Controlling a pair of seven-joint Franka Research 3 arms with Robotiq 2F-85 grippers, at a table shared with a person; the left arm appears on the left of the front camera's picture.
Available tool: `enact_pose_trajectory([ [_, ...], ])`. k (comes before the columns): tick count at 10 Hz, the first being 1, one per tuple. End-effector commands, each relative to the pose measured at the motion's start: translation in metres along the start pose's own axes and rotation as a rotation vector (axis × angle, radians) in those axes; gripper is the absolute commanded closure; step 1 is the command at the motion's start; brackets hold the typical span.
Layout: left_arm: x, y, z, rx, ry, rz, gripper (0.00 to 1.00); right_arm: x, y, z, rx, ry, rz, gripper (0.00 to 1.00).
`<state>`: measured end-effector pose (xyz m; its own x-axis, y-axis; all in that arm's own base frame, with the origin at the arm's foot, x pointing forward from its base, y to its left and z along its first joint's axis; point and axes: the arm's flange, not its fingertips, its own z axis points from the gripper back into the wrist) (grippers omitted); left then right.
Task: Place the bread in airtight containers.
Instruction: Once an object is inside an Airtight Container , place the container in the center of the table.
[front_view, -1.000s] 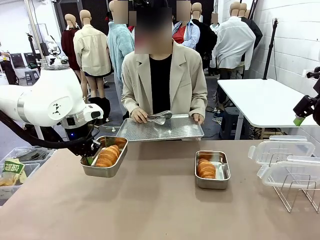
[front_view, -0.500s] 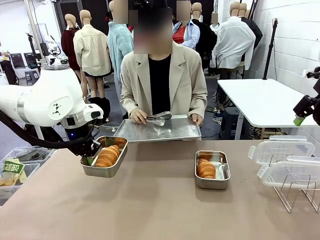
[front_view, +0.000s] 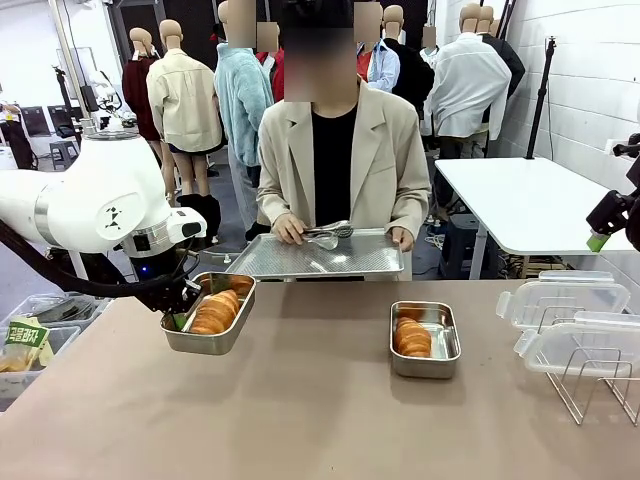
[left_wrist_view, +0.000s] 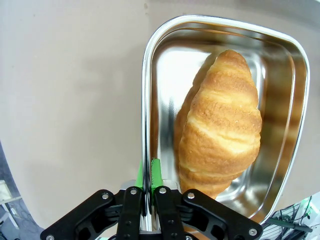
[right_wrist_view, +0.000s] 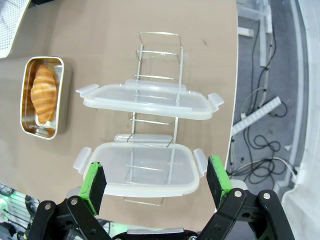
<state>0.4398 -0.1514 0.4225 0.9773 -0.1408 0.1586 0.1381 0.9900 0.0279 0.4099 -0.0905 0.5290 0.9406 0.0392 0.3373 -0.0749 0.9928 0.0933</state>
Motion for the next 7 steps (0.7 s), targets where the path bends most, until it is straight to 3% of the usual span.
enact_pose_trajectory([
  [1,-0.002,0.007,-0.004,-0.009,0.013,-0.010,1.00,0.000,0.001,0.000,-0.005,-0.001,0.009,0.00],
  [4,-0.011,0.036,-0.028,-0.017,-0.034,0.028,1.00,0.000,0.001,0.000,-0.005,-0.001,0.009,0.00],
  [7,-0.015,0.064,-0.054,-0.070,-0.001,0.081,1.00,0.000,0.001,0.000,-0.005,-0.001,0.009,0.00],
])
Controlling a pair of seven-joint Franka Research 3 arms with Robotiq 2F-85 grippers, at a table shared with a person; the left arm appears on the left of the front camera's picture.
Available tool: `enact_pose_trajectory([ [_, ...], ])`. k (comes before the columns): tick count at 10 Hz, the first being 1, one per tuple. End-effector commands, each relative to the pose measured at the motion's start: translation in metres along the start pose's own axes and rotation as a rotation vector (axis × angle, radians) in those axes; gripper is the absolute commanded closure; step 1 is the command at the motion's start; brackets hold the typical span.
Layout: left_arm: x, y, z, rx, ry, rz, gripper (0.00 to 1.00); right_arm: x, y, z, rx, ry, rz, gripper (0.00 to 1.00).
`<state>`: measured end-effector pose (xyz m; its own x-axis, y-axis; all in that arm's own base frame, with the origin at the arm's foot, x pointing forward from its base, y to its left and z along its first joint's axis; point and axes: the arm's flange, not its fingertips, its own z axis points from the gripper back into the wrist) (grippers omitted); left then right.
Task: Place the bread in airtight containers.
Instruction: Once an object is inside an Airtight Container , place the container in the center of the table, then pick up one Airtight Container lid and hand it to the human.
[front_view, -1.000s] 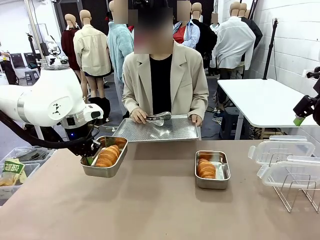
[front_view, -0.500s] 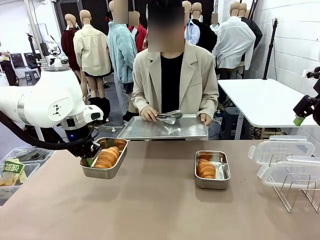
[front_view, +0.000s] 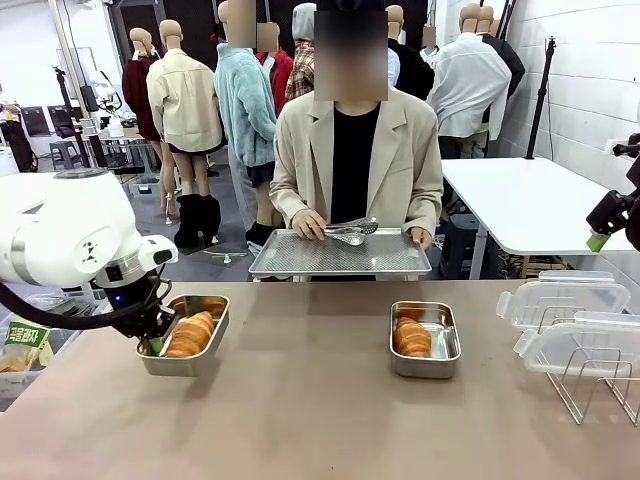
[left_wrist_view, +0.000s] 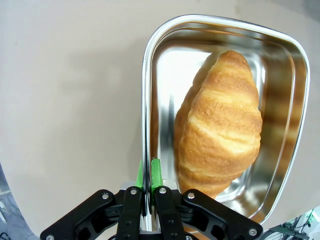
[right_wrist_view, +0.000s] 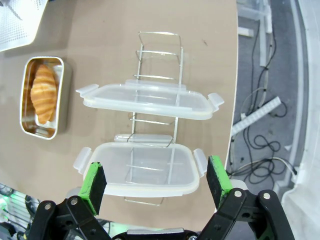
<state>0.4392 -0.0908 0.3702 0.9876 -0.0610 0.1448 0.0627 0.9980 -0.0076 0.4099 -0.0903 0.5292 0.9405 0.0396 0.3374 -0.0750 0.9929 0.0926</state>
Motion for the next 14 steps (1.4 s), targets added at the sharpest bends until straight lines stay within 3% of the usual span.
enact_pose_trajectory([
  [1,0.008,0.018,-0.013,-0.066,-0.020,0.021,1.00,0.000,0.001,0.000,-0.004,-0.001,0.008,0.00],
  [6,0.020,0.047,-0.051,-0.120,-0.005,0.033,1.00,0.000,0.001,0.000,-0.004,-0.001,0.008,0.00],
  [11,0.026,0.046,-0.051,-0.097,0.006,0.023,1.00,0.000,0.001,0.000,-0.004,-0.001,0.008,0.00],
  [12,0.026,0.043,-0.048,-0.093,-0.001,0.010,0.94,0.000,0.001,0.000,-0.004,-0.001,0.008,0.00],
  [13,0.027,0.041,-0.048,-0.086,0.008,0.006,0.82,0.000,0.001,0.000,-0.004,-0.001,0.008,0.00],
  [14,0.028,0.041,-0.048,-0.081,0.014,0.005,0.63,0.000,0.001,0.000,-0.004,-0.001,0.008,0.00],
])
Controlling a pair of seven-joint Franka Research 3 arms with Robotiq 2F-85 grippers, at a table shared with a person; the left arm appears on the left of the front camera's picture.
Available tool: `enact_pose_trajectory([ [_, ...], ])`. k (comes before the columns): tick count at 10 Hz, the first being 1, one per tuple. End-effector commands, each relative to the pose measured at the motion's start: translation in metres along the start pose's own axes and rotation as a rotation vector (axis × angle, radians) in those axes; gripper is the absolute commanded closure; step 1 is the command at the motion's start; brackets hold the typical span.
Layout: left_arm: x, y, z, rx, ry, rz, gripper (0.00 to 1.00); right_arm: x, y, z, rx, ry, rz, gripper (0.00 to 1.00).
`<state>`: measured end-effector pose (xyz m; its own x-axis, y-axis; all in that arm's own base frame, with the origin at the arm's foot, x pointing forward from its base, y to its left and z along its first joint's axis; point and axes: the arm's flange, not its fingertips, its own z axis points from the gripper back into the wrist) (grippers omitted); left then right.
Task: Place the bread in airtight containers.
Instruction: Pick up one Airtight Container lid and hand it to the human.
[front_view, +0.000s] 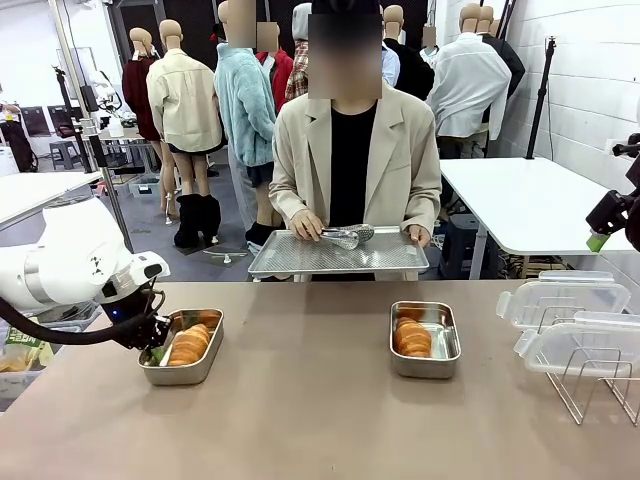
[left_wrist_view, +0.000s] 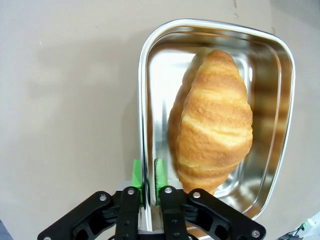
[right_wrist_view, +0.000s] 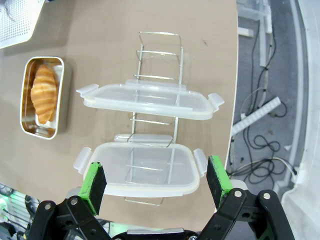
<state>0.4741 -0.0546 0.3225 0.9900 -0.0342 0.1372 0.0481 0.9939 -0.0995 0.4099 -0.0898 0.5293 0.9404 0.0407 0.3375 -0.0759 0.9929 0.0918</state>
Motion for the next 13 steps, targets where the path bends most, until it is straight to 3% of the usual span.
enact_pose_trajectory([
  [1,0.002,0.000,0.005,0.010,0.008,-0.025,0.43,0.000,0.000,0.000,-0.004,-0.001,0.007,0.00],
  [3,-0.004,-0.008,0.026,0.023,-0.024,-0.057,0.03,0.000,0.000,0.000,-0.004,-0.001,0.007,0.00],
  [6,-0.011,-0.002,0.096,0.102,-0.088,-0.088,0.00,0.000,0.000,0.000,-0.004,-0.001,0.007,0.00],
  [9,-0.016,0.054,0.169,0.134,-0.123,-0.015,0.00,0.000,0.000,0.000,-0.004,-0.001,0.007,0.00],
  [10,-0.023,0.072,0.184,0.127,-0.132,-0.003,0.00,0.000,0.000,0.000,-0.004,-0.001,0.007,0.00],
  [11,-0.031,0.091,0.196,0.047,-0.115,0.012,0.00,0.000,0.000,0.000,-0.004,-0.001,0.007,0.00],
  [13,-0.032,0.118,0.191,0.021,-0.056,0.021,0.00,0.000,0.000,0.000,-0.004,-0.001,0.007,0.00],
])
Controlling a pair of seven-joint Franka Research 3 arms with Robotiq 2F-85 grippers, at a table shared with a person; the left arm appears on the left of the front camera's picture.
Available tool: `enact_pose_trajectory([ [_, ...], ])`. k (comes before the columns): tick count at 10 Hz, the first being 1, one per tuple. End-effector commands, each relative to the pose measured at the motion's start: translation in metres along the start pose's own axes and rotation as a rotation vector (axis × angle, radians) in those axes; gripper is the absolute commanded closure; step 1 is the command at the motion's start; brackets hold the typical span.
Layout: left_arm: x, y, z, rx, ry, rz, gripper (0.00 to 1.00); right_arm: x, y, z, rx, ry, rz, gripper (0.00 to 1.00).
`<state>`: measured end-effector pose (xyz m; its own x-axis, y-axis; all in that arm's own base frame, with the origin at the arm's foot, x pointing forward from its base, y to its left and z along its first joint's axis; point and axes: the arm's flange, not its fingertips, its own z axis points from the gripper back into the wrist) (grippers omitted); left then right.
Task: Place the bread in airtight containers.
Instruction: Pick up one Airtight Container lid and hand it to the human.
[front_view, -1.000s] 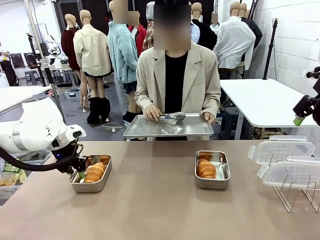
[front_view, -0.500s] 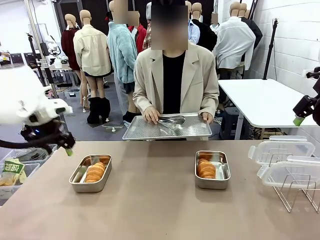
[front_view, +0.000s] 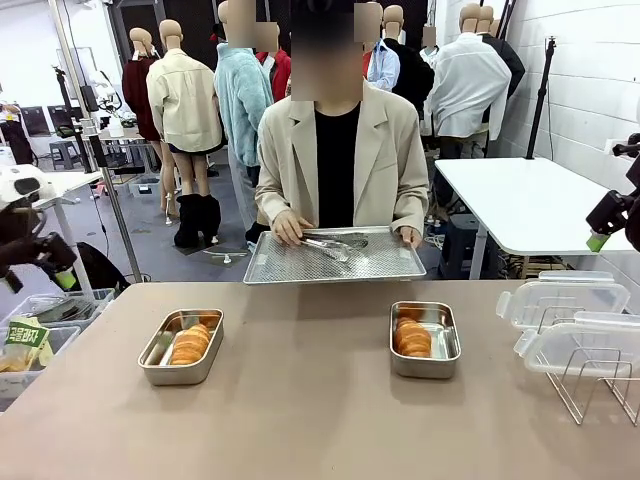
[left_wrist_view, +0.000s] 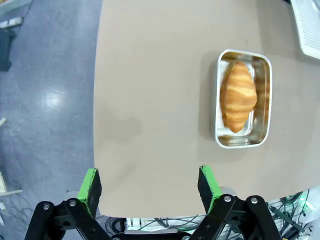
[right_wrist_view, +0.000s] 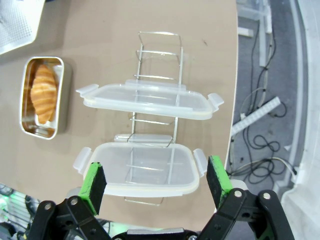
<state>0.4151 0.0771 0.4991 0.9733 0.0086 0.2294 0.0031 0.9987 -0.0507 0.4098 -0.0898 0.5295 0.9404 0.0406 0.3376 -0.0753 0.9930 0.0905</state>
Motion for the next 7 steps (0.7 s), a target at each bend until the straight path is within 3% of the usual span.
enact_pose_trajectory([
  [1,0.006,0.017,-0.006,-0.046,0.044,0.002,0.00,0.000,0.000,0.000,-0.002,0.000,0.007,0.00],
  [2,0.000,0.000,0.000,0.000,0.000,0.000,0.00,0.000,0.000,0.000,-0.002,0.000,0.007,0.00],
  [7,0.000,0.000,0.000,0.000,0.000,0.000,0.00,0.000,0.000,0.000,-0.002,0.000,0.007,0.00],
])
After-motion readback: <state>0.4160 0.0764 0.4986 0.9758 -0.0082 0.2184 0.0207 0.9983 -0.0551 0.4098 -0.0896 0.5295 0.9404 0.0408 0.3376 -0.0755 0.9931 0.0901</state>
